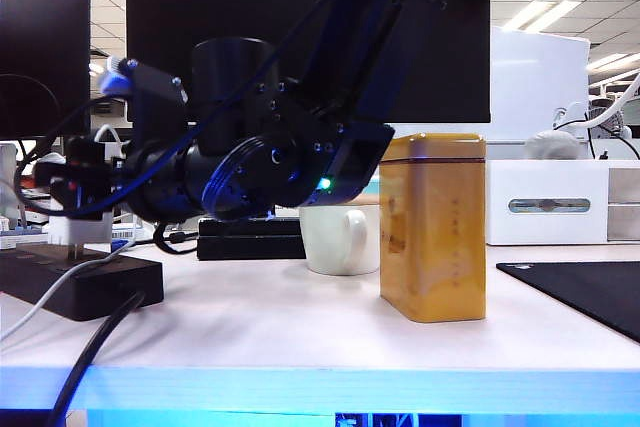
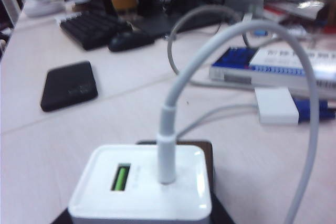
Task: Plug the white charger into the left socket.
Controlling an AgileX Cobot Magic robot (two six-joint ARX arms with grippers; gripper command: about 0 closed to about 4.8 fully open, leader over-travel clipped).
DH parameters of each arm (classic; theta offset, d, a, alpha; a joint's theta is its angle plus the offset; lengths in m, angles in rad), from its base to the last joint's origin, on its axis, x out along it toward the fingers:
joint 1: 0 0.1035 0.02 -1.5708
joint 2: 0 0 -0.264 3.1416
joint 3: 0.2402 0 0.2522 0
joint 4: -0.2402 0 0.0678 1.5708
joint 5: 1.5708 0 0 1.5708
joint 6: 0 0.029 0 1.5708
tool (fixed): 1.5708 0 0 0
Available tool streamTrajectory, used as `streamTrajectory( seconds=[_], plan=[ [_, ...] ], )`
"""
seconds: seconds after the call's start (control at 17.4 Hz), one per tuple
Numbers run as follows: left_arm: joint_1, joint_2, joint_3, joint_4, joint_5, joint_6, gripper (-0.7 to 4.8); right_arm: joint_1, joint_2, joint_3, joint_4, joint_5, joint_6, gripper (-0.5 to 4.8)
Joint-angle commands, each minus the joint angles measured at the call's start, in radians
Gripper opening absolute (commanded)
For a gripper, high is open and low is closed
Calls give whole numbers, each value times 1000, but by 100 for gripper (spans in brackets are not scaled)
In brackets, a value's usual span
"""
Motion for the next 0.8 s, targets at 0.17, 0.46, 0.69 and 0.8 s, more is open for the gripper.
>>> streamTrajectory(
  seconds=[0.17, 0.46, 0.69, 0.8],
  plan=[
    [0, -3, 4, 9, -5, 8, 26, -2, -19, 1, -73, -10, -9, 206],
    [0, 8, 3, -157, 168, -50, 21, 23, -19, 1, -158, -10, -9, 205],
    [0, 92, 3, -315, 404, -24, 27, 27, -19, 2, -114, -10, -9, 205],
    [0, 125, 1, -383, 407, -60, 6, 28, -19, 2, -114, -10, -9, 205]
  ],
)
